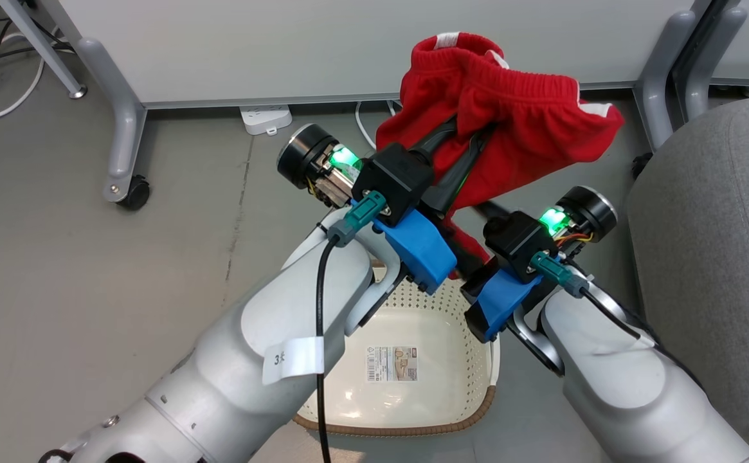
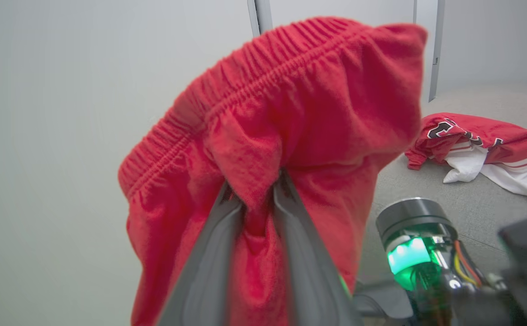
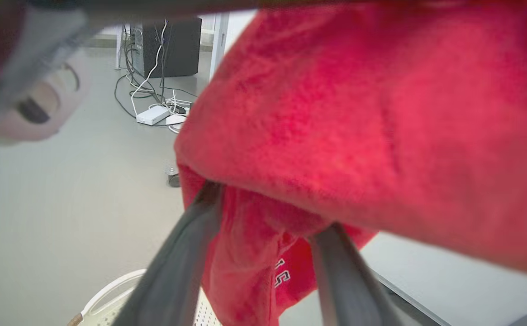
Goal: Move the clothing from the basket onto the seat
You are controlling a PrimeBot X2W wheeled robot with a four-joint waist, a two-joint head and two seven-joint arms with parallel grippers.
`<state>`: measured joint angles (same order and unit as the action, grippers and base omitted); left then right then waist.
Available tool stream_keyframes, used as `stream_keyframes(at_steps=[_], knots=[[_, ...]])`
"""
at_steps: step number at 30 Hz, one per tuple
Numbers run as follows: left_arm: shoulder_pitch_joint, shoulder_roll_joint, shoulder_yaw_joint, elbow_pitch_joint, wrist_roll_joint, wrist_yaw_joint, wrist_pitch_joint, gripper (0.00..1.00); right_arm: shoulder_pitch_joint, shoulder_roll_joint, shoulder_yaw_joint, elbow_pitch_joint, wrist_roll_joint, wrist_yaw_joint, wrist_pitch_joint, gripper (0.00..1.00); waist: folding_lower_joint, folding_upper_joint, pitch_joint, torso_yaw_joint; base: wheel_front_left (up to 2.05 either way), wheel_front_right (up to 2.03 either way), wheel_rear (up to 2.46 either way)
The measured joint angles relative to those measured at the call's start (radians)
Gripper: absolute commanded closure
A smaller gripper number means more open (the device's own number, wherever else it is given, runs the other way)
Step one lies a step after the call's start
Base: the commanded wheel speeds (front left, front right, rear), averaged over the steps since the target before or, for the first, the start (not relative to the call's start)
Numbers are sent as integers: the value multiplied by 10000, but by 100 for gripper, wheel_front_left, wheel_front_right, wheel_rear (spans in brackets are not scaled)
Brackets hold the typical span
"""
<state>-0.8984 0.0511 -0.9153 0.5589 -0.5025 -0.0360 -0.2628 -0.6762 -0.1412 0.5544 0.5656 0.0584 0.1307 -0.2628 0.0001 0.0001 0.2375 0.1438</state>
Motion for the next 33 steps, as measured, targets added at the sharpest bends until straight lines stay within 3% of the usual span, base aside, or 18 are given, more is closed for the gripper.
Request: stream_keyframes(at_steps=[24, 25, 26, 33], knots=[[-110, -2, 77, 46, -56, 94, 0, 100, -152, -142, 307, 48, 403, 0, 2, 100, -1, 0, -39, -55, 0, 0, 0], [-109, 0, 86, 63, -54, 98, 0, 21, -152, -144, 311, 42, 403, 0, 2, 100, -1, 0, -37, -58, 0, 0, 0], [-108, 2, 117, 52, -40, 125, 0, 0, -152, -146, 313, 31, 405, 0, 2, 100, -1, 0, -34, -60, 0, 0, 0], [-105, -2, 324, -109, 176, 192, -2, 0, -137, -182, 288, -23, 443, 0, 2, 100, 0, 0, -15, -86, 0, 0, 0]])
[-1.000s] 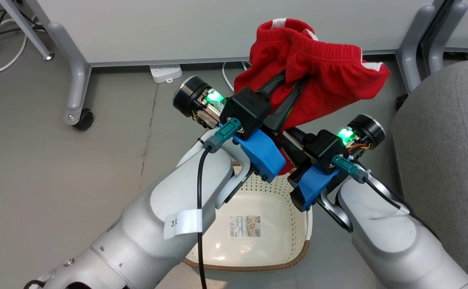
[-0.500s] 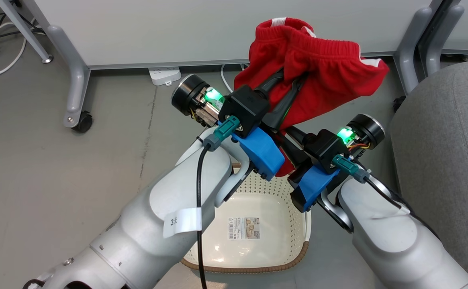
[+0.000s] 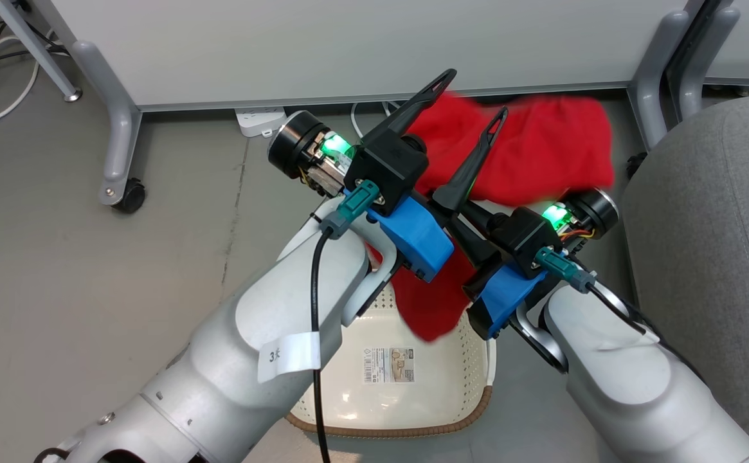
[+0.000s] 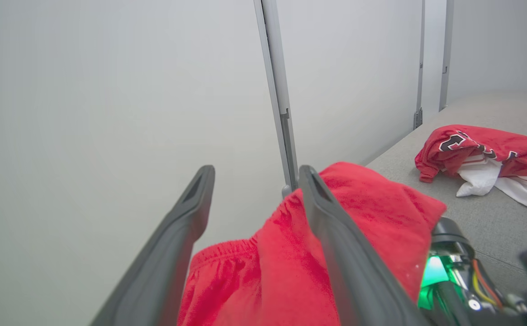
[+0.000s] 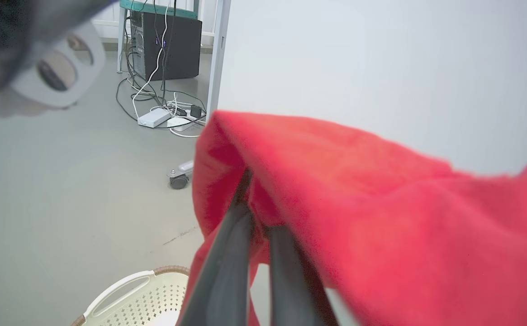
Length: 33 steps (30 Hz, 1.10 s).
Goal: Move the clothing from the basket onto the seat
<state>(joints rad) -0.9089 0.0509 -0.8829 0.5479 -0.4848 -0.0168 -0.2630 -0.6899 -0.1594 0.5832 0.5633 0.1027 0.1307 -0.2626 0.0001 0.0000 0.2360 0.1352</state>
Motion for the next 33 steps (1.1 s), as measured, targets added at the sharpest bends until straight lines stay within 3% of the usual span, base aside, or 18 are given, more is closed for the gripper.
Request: stream_keyframes(at_steps=[13, 33], knots=[[187, -2, 82, 194, 309, -105, 0, 0, 429, 69, -1024, -378, 58, 0, 0, 100, -1, 0, 6, -573, 0, 0, 0], [681, 10, -345, 439, 899, -476, 0, 0, 1258, -171, -4299, -1766, -140, 0, 2, 100, 0, 0, 430, -2693, 0, 0, 0]])
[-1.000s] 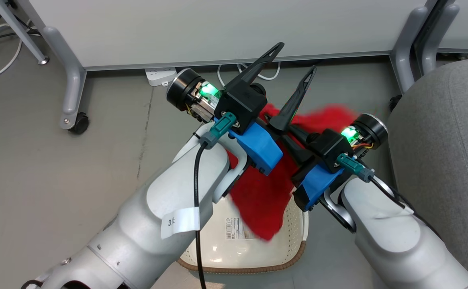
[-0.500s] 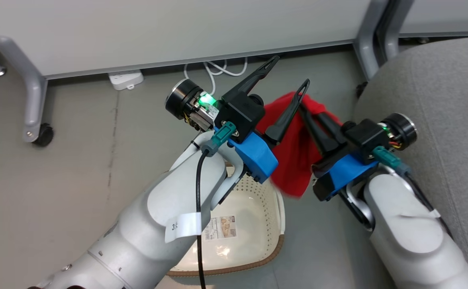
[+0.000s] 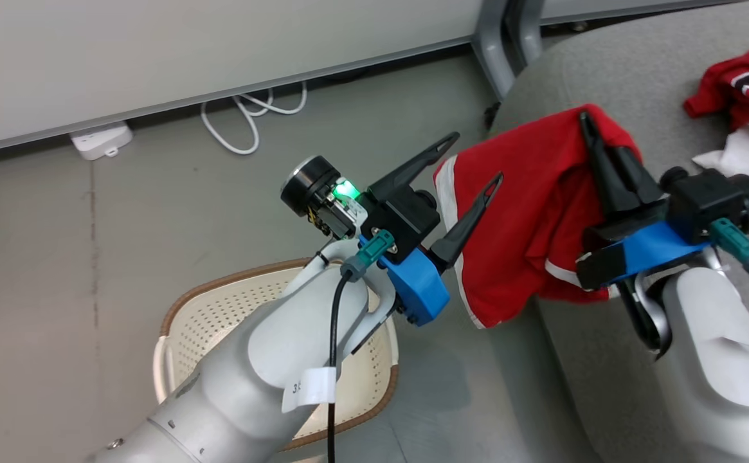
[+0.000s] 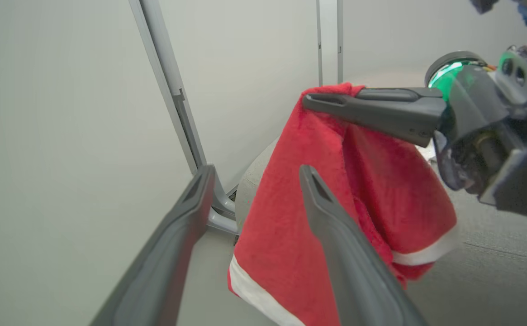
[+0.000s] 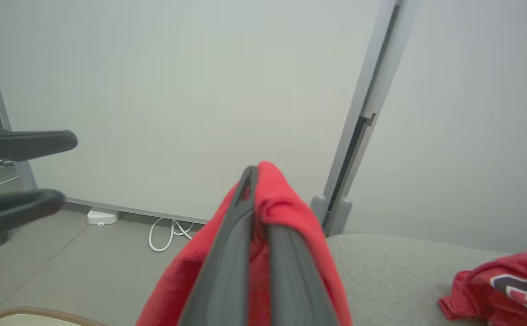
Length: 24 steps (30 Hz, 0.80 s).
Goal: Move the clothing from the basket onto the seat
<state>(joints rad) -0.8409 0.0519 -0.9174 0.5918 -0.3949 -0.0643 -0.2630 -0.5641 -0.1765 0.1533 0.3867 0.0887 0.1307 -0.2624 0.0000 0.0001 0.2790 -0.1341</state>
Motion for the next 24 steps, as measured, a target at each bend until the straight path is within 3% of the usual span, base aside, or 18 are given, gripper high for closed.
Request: stream_keyframes(at_steps=[16, 24], knots=[[474, -19, -970, -90, 140, -240, 0, 0, 1451, 75, -1958, -1524, -127, 0, -2, 100, 0, 0, 386, -1665, 0, 0, 0], [567, -19, -1158, -88, 138, -244, 0, 0, 2036, 96, -2403, -1873, -165, 0, -2, 100, -1, 0, 558, -2023, 0, 0, 0]])
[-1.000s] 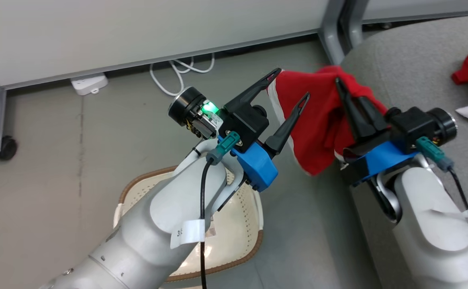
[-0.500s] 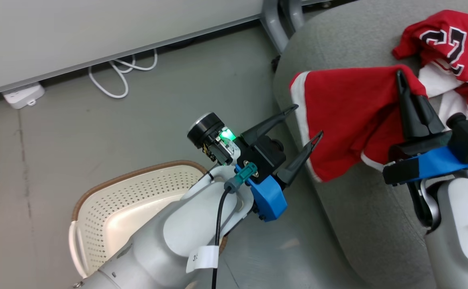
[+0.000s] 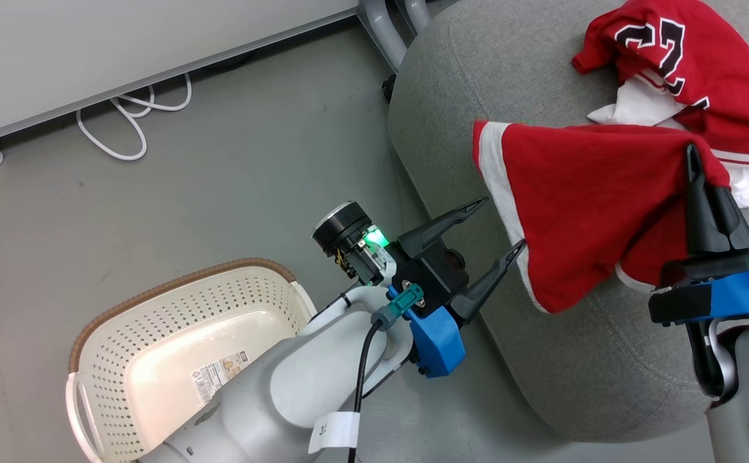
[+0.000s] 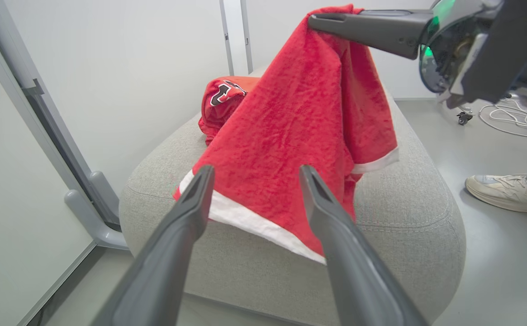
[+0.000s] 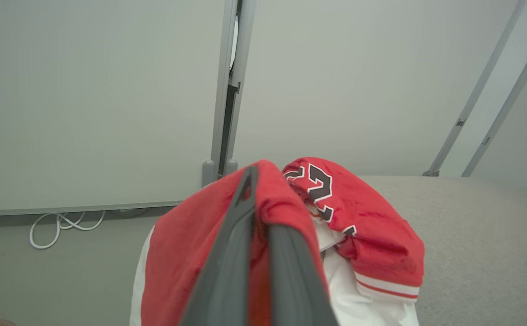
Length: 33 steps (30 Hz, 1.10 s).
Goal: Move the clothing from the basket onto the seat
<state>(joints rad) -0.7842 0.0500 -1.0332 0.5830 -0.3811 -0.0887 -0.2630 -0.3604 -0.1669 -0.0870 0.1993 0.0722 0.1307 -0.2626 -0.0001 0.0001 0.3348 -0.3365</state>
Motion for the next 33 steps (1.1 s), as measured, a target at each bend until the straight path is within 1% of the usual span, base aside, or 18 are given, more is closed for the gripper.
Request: stream_keyframes(at_steps=[6, 8, 11, 13, 17, 19, 23, 26, 29, 31, 33], knots=[[-4, 0, 63, -56, -48, 44, 0, 0, -189, -75, -138, -245, -36, 0, 0, 100, 1, 0, 83, -12, 0, 0, 0], [-34, 0, 115, -75, -46, 90, 0, 0, -616, -224, -125, -437, -27, 0, 2, 100, 0, 0, 163, -7, 0, 0, 0], [-190, 29, 198, -119, 6, 155, 0, 0, -1445, -627, -4, -706, -27, 0, 0, 100, 1, 0, 335, 11, 0, 0, 0], [-279, 35, 228, -173, 44, 180, 0, 0, -2015, -984, 69, -826, -38, 0, 0, 100, 1, 0, 501, 35, 0, 0, 0], [-539, 123, 288, -238, 171, 219, 0, 0, -3413, -1768, -128, -844, -13, 0, 0, 100, 1, 0, 955, 103, 0, 0, 0], [-698, 157, 295, -249, 240, 267, 2, 0, -4080, -2192, -439, -757, -23, 2, -2, 100, 1, 0, 1230, 148, 0, 0, 0], [-1172, 257, 299, -359, 418, 297, 50, 0, -5234, -3116, -1509, -466, 21, 0, -2, 100, 1, 0, 1899, 264, 0, 0, 0], [-1574, 387, 322, -458, 566, 328, 134, 0, -5759, -3962, -2136, -100, 65, 0, -15, 100, 1, 0, 2477, 366, 0, 0, 0], [-1901, 510, 345, -627, 683, 372, 215, 0, -6043, -4671, -2623, 500, 136, 0, -15, 100, 1, 0, 3072, 461, 0, 0, 0], [-2114, 625, 360, -725, 779, 397, 261, 0, -6122, -4936, -2880, 963, 79, 0, -17, 100, 2, 0, 3463, 510, 0, 0, 0], [-2286, 723, 366, -819, 848, 416, 314, 0, -6127, -5001, -3097, 1396, 23, 0, -15, 100, 2, 0, 3833, 547, 0, 0, 0]])
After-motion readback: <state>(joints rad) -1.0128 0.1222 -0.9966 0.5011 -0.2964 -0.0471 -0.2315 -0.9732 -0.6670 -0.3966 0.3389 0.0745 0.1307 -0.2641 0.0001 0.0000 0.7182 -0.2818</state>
